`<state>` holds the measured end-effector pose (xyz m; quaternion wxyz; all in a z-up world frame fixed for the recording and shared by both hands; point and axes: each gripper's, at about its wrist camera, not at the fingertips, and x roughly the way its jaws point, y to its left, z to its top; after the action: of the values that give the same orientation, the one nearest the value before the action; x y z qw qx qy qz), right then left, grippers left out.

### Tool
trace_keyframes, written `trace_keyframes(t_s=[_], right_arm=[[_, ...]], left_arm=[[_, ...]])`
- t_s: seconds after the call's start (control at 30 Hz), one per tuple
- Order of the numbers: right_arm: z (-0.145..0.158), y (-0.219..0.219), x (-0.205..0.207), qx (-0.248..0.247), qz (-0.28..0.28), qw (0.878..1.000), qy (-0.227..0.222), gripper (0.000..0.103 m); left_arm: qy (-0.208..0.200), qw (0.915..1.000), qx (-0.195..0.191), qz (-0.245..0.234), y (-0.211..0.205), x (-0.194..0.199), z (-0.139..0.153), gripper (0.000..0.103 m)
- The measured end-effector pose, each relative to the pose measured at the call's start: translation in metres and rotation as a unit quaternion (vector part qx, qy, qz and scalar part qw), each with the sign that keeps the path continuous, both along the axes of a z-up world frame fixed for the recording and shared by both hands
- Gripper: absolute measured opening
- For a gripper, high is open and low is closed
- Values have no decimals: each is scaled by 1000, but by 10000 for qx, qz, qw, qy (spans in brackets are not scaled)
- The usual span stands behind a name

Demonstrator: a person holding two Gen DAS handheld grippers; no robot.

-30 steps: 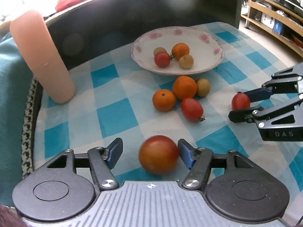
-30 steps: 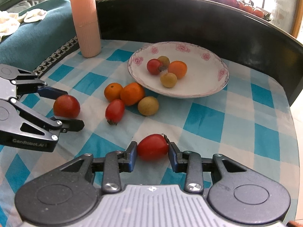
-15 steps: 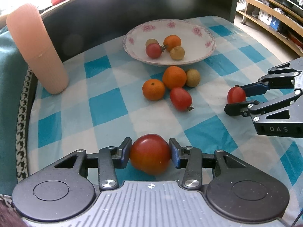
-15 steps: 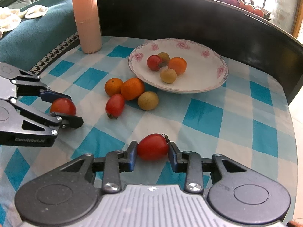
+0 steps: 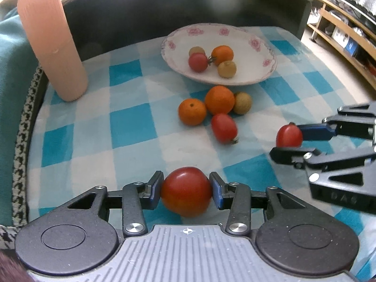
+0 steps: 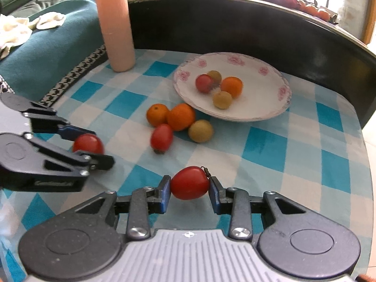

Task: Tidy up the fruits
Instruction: 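Carry both tomatoes over the white plate and open both grippers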

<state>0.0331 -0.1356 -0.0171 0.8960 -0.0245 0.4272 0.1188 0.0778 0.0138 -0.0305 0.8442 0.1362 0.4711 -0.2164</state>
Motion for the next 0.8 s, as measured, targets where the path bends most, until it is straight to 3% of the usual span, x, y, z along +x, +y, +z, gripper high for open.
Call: trace_keyframes(t_s=[0.27, 0.53, 0.8], right_arm=[[15, -6, 2, 57, -183, 9997, -143, 49], [35, -10, 11, -22, -402, 9983, -430, 49], [38, -21, 30, 14, -633, 9968, -481, 49]], left_arm=[[-376, 9991, -160, 77, -19, -3, 30, 51], [-689, 9962, -517, 159, -35, 20, 59, 51], [-718, 9957, -547, 197, -52, 46, 60, 51]])
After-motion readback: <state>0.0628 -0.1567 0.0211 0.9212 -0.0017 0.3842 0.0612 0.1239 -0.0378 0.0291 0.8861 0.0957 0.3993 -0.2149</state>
